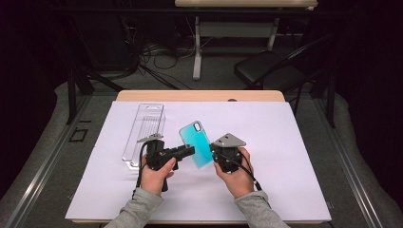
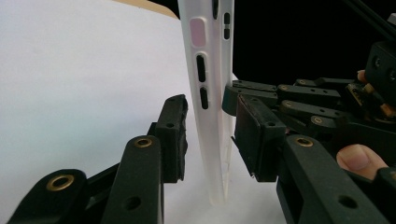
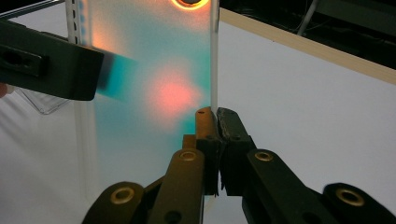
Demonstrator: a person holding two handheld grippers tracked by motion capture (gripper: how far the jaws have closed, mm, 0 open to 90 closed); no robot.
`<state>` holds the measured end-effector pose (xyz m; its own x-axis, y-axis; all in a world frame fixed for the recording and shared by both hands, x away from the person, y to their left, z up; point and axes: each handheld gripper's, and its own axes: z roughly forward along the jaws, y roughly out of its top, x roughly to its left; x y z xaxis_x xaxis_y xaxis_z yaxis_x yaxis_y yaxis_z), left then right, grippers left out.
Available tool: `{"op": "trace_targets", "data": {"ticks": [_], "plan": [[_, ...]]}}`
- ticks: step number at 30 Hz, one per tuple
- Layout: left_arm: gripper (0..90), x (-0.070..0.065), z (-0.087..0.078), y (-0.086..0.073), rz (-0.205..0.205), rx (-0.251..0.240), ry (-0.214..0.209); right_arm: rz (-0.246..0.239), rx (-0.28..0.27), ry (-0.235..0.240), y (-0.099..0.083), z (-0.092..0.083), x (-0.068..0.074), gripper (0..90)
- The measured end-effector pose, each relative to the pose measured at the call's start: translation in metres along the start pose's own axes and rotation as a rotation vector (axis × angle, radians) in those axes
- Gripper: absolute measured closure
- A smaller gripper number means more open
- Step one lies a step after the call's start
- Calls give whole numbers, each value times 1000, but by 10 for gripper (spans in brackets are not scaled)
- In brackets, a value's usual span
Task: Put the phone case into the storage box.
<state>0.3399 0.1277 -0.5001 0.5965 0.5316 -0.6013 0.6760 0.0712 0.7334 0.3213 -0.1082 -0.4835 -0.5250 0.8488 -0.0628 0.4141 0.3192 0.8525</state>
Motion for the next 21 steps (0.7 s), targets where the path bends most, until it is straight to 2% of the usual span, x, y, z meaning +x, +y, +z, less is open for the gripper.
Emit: {"op": "trace_targets", "data": {"ticks": [11, 21], "plan": [[670, 2, 3, 0, -12, -9, -7, 2, -2, 8, 0, 1, 0, 881], [705, 3, 5, 0, -19, -18, 2, 0, 1, 17, -1, 2, 1, 881]]}}
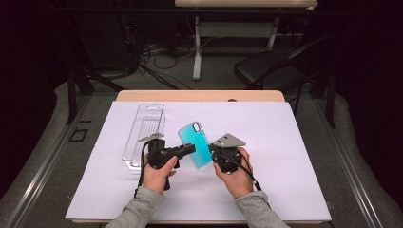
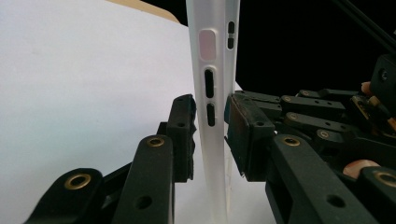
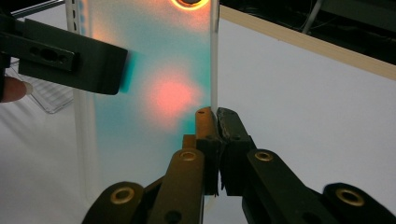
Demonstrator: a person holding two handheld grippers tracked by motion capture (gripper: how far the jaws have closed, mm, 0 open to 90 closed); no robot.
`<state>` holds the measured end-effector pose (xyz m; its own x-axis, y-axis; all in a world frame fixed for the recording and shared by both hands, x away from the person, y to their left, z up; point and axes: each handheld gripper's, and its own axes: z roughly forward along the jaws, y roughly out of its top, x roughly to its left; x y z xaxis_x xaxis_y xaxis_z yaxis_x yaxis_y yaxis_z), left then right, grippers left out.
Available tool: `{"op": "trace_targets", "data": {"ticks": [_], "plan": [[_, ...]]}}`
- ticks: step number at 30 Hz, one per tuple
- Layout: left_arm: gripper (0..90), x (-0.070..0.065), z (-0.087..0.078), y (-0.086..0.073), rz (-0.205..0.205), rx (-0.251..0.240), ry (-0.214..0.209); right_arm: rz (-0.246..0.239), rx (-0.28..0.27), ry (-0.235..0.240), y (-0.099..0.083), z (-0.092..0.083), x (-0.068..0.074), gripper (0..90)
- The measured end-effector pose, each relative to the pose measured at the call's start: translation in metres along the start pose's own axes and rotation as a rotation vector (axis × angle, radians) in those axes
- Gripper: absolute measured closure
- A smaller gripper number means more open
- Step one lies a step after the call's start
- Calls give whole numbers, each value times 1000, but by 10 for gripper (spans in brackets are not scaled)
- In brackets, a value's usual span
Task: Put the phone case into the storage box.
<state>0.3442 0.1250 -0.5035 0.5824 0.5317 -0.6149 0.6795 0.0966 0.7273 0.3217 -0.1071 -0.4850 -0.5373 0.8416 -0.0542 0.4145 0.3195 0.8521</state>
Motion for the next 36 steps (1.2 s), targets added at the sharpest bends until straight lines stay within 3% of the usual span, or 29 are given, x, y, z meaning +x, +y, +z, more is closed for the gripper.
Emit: {"op": "trace_targets", "data": {"ticks": [36], "plan": [[790, 2, 10, -2, -56, -28, 0, 6, 0, 4, -1, 1, 1, 881]]}}
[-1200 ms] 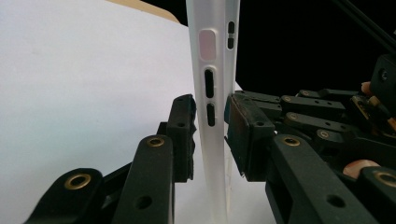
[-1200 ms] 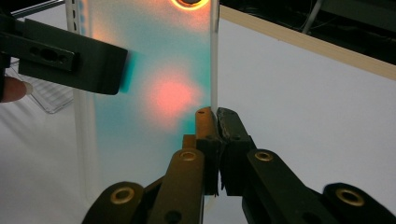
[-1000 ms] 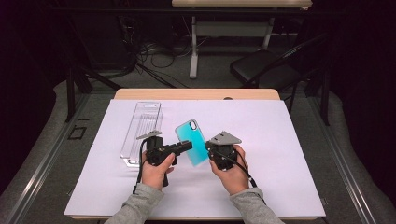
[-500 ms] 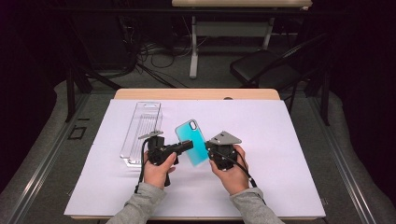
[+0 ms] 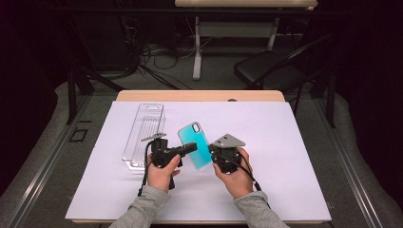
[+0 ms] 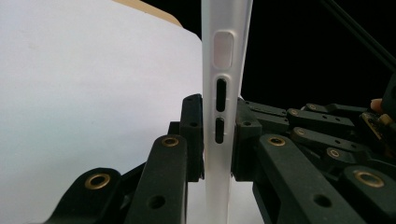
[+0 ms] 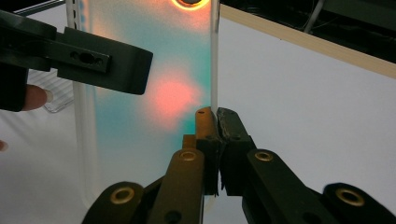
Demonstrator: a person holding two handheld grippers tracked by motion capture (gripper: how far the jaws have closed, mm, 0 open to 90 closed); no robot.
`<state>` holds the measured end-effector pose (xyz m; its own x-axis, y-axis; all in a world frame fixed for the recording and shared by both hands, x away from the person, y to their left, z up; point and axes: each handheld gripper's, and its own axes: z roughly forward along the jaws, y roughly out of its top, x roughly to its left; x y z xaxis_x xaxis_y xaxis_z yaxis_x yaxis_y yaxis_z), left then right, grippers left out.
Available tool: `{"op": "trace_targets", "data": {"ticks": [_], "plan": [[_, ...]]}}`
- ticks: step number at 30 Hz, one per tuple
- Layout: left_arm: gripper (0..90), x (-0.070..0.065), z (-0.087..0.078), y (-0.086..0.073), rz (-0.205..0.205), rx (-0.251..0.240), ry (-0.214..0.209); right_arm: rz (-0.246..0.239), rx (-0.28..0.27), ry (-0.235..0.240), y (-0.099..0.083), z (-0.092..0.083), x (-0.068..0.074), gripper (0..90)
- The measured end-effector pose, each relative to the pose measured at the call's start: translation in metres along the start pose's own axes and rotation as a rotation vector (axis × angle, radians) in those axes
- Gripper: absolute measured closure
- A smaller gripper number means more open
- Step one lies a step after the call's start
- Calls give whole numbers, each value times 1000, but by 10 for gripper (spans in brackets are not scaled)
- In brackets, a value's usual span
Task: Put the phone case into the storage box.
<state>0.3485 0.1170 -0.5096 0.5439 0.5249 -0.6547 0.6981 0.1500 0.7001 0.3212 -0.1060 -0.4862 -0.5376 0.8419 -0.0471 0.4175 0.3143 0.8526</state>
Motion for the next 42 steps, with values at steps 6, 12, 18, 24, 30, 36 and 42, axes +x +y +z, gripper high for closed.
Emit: {"op": "trace_targets", "data": {"ticks": [6, 12, 18, 24, 30, 36, 42], "plan": [[797, 0, 0, 0, -8, -1, -5, 1, 0, 0, 0, 0, 0, 881], [801, 0, 0, 0, -12, 0, -9, -1, 3, 1, 0, 0, -1, 881], [804, 0, 0, 0, -17, 1, -14, 0, 2, 1, 0, 0, -1, 881], [806, 1, 0, 0, -24, 4, -19, -1, 2, 1, 0, 0, -1, 881], [809, 2, 0, 0, -39, 4, -26, 0, 3, 1, 0, 0, -1, 881], [810, 2, 0, 0, -41, 6, -25, -1, 4, 0, 0, 0, -1, 880], [811, 2, 0, 0, -42, 7, -24, 1, 5, 1, 0, 0, 0, 880]]}}
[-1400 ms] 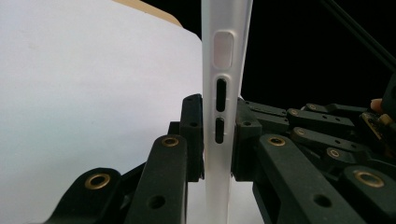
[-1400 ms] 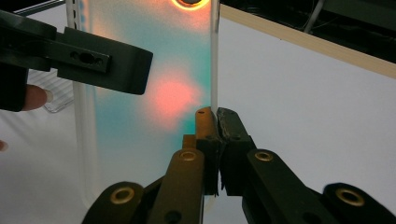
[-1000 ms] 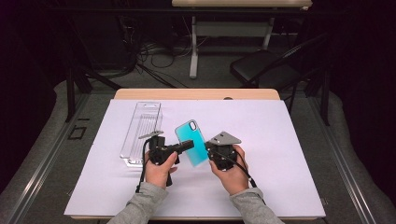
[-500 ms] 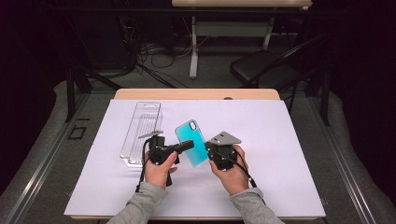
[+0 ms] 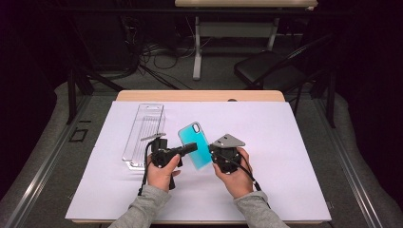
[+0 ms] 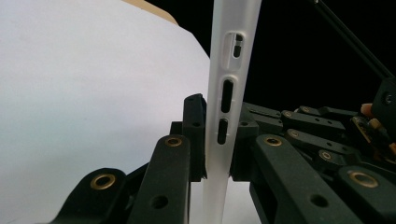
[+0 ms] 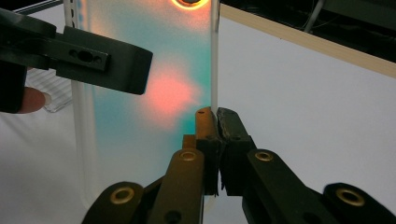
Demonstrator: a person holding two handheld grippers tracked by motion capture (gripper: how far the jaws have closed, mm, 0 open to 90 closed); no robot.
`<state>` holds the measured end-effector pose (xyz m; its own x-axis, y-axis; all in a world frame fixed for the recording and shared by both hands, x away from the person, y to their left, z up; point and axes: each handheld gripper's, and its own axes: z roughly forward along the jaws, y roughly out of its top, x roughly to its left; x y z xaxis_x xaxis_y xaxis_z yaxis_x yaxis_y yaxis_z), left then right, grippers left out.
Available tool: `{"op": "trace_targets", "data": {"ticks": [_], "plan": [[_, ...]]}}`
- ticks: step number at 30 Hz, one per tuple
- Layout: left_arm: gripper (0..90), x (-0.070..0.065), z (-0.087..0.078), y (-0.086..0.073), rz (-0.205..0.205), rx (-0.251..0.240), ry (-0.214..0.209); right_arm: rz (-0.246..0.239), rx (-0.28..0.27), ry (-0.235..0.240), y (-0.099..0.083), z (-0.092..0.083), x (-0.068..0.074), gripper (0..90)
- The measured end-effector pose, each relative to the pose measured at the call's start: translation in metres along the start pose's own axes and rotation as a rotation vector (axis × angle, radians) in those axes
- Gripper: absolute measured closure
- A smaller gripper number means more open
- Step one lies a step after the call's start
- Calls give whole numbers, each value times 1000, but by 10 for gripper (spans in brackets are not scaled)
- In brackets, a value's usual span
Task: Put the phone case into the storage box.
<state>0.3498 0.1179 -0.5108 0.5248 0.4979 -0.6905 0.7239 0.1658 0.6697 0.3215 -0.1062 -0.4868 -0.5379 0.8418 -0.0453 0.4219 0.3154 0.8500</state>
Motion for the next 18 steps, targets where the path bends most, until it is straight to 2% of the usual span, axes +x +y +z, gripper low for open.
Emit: {"op": "trace_targets", "data": {"ticks": [18], "plan": [[812, 0, 1, 0, -13, 3, -7, -4, 3, -2, 0, 1, 0, 878]]}}
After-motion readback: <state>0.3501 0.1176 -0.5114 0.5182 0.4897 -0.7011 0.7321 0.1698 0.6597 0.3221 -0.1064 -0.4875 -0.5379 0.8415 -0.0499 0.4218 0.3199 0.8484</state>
